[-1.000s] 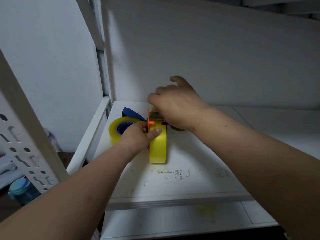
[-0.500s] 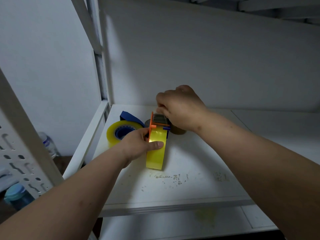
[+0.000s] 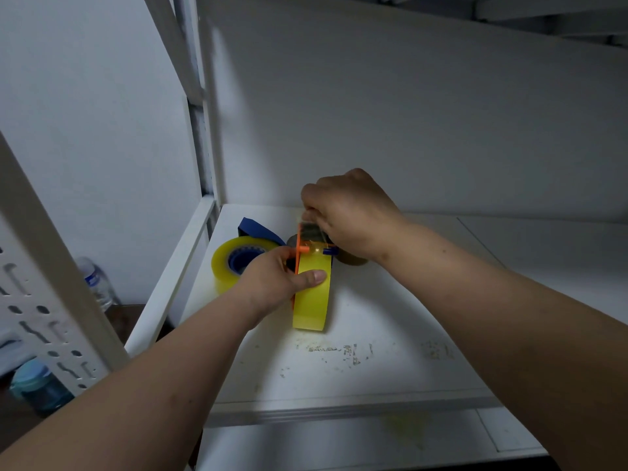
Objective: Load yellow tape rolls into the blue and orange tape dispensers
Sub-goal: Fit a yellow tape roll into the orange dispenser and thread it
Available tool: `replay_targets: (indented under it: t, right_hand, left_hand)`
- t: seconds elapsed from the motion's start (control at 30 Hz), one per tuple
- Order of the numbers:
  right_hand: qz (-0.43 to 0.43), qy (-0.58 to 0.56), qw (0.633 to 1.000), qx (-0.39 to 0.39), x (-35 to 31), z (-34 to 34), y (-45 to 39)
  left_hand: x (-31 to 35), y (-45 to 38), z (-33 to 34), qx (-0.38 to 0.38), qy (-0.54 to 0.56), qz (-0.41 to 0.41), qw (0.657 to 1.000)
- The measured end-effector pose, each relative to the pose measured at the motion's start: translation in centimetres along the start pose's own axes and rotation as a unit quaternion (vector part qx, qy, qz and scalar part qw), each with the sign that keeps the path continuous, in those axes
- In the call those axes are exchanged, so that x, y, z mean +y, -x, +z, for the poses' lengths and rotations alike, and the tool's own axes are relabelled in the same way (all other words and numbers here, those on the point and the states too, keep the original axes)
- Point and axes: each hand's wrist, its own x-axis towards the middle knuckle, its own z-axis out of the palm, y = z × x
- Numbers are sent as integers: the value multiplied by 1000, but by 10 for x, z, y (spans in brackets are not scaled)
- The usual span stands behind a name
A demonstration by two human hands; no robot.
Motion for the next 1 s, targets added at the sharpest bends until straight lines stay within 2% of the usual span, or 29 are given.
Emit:
replay_targets:
  t: [0.3,0.47,0.63,0.87,1.0]
  right_hand:
    - [106,-173,976,-79,22,-9,8]
    - [113,-181,976,-28,31,-23,17]
    - [125,-197,972,-29,32,-24,19]
    - [96,-173,980,-19,28,-19,10]
    - [39,-124,992,1,23,-24,4]
  left_hand:
    - [-1,-1,6,2,21,-5,1000]
    - [-3,-6,4,46,-23,0,999]
    - [-1,-4,4,38,-45,13,998]
    - [-5,4,-4,-43,-39,4,998]
    - [-7,1,-9,-31,-49,15,998]
